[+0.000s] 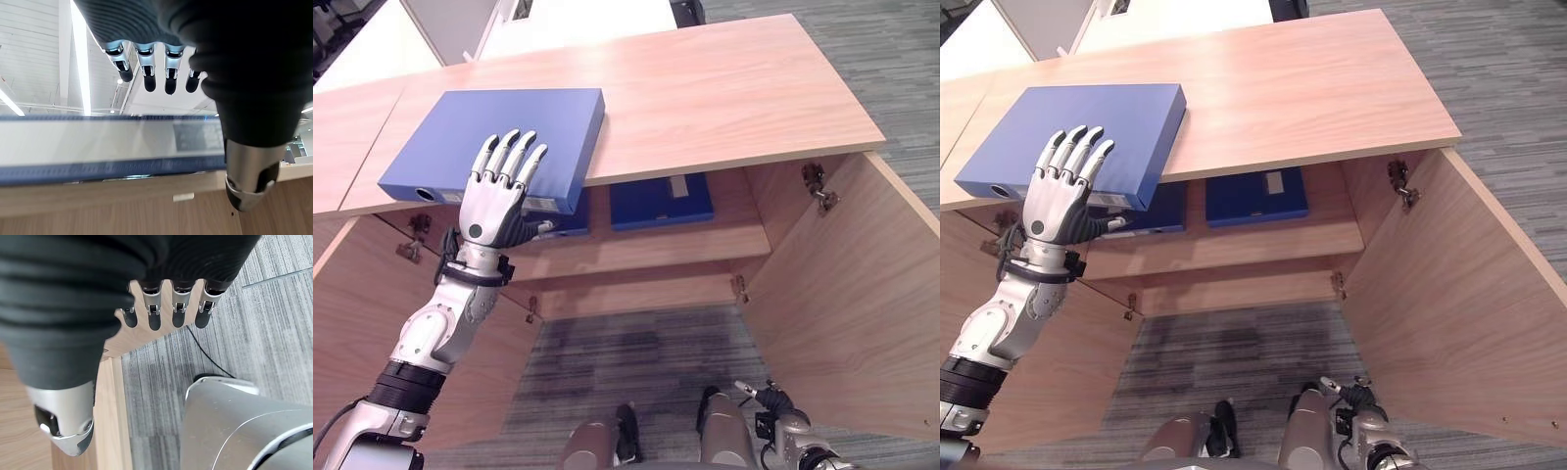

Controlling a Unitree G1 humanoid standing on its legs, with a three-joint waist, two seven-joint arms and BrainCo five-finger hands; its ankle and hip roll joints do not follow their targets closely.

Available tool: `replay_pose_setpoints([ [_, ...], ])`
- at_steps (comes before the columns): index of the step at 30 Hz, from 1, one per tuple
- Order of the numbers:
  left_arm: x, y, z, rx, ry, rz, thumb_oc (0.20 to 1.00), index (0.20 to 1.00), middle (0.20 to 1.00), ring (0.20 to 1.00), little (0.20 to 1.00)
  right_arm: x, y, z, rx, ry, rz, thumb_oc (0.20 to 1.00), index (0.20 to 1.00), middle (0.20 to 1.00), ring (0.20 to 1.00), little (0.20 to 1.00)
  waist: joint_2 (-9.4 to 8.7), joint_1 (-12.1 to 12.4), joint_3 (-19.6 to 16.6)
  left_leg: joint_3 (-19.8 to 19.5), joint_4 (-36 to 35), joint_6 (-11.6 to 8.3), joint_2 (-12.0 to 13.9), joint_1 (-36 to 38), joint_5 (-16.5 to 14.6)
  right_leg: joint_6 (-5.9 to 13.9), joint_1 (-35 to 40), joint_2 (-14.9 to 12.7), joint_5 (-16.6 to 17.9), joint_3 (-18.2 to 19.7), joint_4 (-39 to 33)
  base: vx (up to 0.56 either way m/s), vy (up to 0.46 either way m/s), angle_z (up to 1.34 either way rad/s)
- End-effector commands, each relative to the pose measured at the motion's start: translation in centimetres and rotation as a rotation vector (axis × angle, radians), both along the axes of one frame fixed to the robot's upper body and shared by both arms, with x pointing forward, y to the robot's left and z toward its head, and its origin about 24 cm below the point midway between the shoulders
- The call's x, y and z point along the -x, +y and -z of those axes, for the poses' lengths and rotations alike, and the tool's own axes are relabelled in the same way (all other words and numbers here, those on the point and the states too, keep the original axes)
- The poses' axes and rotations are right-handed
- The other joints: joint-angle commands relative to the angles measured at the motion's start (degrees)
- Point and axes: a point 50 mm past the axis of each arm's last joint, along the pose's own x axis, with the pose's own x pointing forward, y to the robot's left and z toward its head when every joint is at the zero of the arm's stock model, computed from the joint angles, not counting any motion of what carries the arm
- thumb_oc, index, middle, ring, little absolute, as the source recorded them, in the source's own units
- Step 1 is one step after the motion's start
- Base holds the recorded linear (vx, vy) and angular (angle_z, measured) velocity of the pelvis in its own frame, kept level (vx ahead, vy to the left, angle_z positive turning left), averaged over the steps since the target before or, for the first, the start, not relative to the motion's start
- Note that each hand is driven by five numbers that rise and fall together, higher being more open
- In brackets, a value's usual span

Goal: Put the empty folder in the office cabinet

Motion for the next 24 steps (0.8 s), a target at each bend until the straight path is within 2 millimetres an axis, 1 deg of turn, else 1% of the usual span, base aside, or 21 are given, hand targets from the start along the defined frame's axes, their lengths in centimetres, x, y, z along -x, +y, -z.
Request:
replay_pose_setpoints([
  [1,-0.3,-0.7,-2.2,-0.056,-0.080,0.029,1.000,1.000,1.000,1.000,1.000,0.0,0.7,0.1,-0.012,-0.015,-0.033,1.000,1.000,1.000,1.000,1.000,-1.80,-0.28,-1.27,-3.11,2.26,0.81,0.23,-5.18,-3.19,2.48,4.98,-3.05,-2.72,0.20,-4.61,0.00,0.000,0.00],
  [6,-1.2,-0.6,-2.0,-0.079,-0.058,0.000,1.000,1.000,1.000,1.000,1.000,0.0,0.7,0.1,-0.012,-0.015,-0.039,1.000,1.000,1.000,1.000,1.000,-1.84,-0.68,-1.50,-3.25,1.83,0.80,0.31,-5.27,-2.99,2.62,4.87,-2.89,-2.58,0.38,-4.92,0.00,0.000,0.00],
  [8,-1.8,-0.4,-2.3,-0.091,-0.061,-0.029,1.000,1.000,1.000,1.000,1.000,0.0,0.6,0.1,-0.009,-0.015,-0.046,1.000,1.000,1.000,1.000,1.000,-1.87,-1.04,-1.49,-3.22,1.87,0.82,0.38,-5.33,-2.94,2.72,4.81,-2.86,-2.48,0.51,-4.93,0.00,0.000,0.00],
  [13,-2.9,-0.6,-2.9,-0.131,-0.067,-0.055,1.000,1.000,1.000,1.000,1.000,-0.1,0.6,0.0,-0.003,-0.013,-0.057,1.000,1.000,1.000,1.000,1.000,-1.89,-1.50,-1.56,-3.25,2.04,0.81,0.52,-5.52,-2.94,2.77,4.58,-2.66,-2.44,0.72,-4.88,0.00,0.000,0.00],
  [18,-3.6,-0.6,-3.5,-0.159,-0.079,-0.085,1.000,1.000,1.000,1.000,1.000,-0.3,0.5,-0.1,0.003,-0.012,-0.066,1.000,1.000,1.000,1.000,1.000,-1.76,-1.93,-1.61,-3.39,2.14,0.74,0.70,-5.91,-2.87,2.82,4.46,-2.50,-2.38,0.70,-4.96,0.00,0.000,0.00],
  [24,-4.3,-0.2,-3.3,-0.178,-0.064,-0.135,1.000,1.000,1.000,1.000,1.000,-0.4,0.6,-0.1,0.007,-0.015,-0.076,1.000,1.000,1.000,1.000,1.000,-1.63,-2.26,-1.37,-3.46,2.73,0.86,0.88,-6.50,-2.97,2.71,3.88,-2.34,-2.41,0.83,-4.38,0.00,0.000,0.00],
])
